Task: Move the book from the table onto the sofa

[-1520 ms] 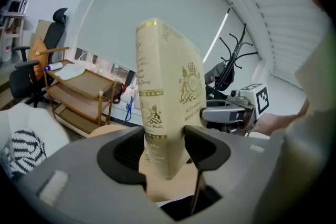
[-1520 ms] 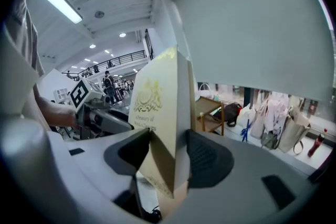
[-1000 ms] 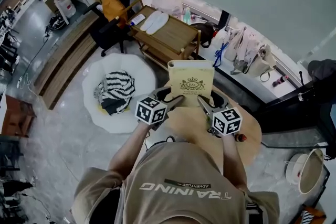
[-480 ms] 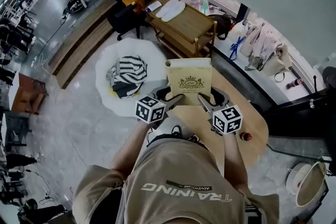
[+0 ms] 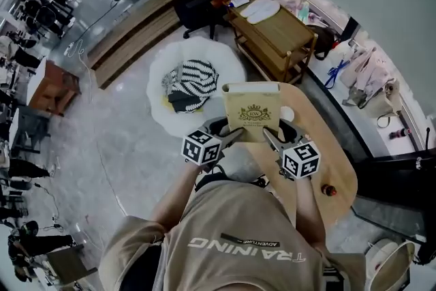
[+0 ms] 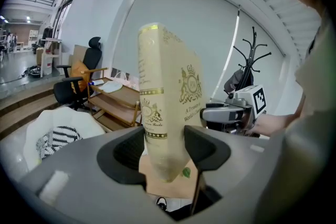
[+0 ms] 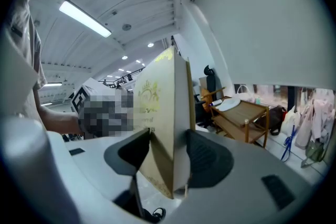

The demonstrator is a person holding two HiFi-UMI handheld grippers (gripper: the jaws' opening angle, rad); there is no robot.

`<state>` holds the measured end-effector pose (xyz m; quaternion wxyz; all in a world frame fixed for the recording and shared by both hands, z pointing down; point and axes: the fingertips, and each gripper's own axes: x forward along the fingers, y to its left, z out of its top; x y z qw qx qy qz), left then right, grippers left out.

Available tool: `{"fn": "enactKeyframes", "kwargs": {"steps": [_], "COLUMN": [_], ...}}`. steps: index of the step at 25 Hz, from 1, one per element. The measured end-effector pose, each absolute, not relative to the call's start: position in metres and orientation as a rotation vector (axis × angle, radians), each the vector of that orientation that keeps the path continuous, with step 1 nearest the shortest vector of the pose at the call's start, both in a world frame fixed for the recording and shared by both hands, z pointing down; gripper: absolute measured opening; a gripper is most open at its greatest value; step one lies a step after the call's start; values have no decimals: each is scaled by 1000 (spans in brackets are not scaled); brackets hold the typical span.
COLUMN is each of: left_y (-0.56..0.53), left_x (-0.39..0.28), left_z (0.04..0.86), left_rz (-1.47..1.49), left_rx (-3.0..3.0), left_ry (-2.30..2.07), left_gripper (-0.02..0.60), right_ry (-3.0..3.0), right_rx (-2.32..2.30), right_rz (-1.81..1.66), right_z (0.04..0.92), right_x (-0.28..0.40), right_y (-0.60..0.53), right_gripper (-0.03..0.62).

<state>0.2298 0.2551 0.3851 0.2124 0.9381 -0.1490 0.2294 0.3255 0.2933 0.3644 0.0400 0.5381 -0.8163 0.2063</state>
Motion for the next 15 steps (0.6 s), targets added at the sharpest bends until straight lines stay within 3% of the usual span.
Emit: {"fn": "enactKeyframes", "kwargs": {"steps": [15], "left_y": [207], "left_x": [114], "left_z": [386], "left_rz": [542], "left_rx": [2559], "left_ry": [-471], "left_gripper": [233], "right_ry": [-2512], "right_rx": [1515], "right_rz": [610], "right_z": [365], "right_x": [211], "right_y": [240], "right_gripper": [224]}}
